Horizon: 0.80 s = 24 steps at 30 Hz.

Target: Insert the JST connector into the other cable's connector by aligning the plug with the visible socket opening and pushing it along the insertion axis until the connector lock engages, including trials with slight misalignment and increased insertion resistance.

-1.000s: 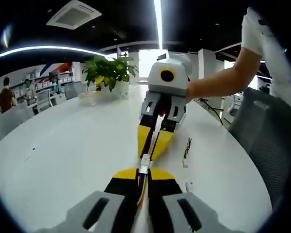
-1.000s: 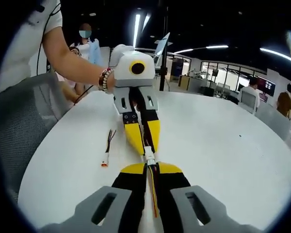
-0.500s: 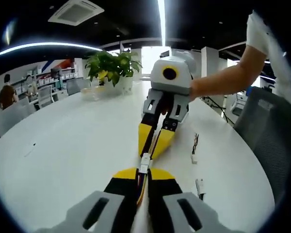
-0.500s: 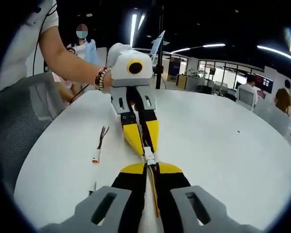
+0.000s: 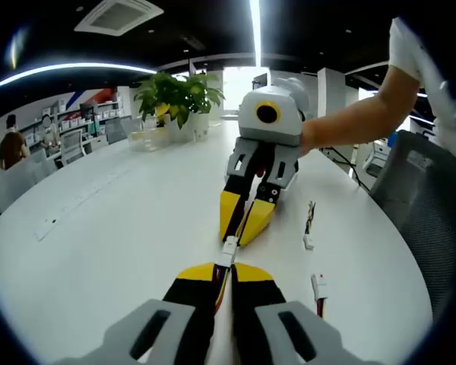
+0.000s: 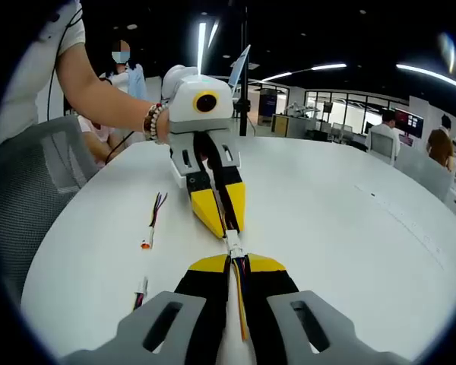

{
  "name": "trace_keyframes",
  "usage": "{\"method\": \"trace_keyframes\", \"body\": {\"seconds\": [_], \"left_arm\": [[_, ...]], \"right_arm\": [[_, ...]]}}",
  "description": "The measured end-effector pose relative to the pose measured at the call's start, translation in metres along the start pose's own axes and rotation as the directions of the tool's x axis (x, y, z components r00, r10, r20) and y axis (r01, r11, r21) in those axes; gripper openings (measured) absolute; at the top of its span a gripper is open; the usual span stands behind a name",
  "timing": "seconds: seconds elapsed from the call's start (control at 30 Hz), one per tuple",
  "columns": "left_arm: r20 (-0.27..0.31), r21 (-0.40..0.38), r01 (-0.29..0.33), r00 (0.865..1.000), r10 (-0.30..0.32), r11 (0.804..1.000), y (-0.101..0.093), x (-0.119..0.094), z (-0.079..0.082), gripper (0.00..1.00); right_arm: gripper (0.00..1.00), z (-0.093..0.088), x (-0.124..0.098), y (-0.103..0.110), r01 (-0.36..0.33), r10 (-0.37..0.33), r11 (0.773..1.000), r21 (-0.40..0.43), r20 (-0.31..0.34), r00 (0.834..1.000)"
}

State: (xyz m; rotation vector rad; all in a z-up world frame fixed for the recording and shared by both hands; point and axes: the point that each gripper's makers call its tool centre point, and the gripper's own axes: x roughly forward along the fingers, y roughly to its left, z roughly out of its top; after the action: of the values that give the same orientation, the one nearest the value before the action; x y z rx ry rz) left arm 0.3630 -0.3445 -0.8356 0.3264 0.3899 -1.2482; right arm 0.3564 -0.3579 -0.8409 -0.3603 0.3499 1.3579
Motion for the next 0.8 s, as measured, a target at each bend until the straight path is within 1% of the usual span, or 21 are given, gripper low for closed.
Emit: {"method": "trace_keyframes", "body": {"seconds": [0.43,0.5,0.63,0.73,0.8], "left_arm": [[-0.011,-0.013,-0.001,1.000,0.001,1.000,0.0004,0.0022,-0.0059,0.00],[-0.024,-0.005,-0.006,1.000,0.006,1.000,0.0008,0.0027,-0.0084,0.00],[-0.020,-0.012,-0.005,1.000,0.005,1.000,-0.0003,0.0034,-0.0075,0.00],[-0.021,-0.018,-0.005,1.000,0.005,1.000,-0.0009,0.0027,-0.0078,0.00],[-0.021,-0.023,-0.007,1.000,0.007,1.000,-0.0011,0.0020,-0.0081,0.00]], "right_arm": [[0.05,-0.0057,0.0028,-0.0004,0.002,-0.002,1.000,0.013,-0.009,1.000],[0.05,-0.0056,0.0029,-0.0004,0.004,-0.004,1.000,0.012,-0.009,1.000],[0.05,-0.0065,0.0036,-0.0001,0.002,-0.002,1.000,0.025,-0.009,1.000],[0.06,-0.0065,0.0038,0.0000,0.005,-0.005,1.000,0.026,-0.015,1.000],[0.09,-0.0066,0.0032,0.0002,0.006,-0.005,0.999,0.033,-0.017,1.000]]}}
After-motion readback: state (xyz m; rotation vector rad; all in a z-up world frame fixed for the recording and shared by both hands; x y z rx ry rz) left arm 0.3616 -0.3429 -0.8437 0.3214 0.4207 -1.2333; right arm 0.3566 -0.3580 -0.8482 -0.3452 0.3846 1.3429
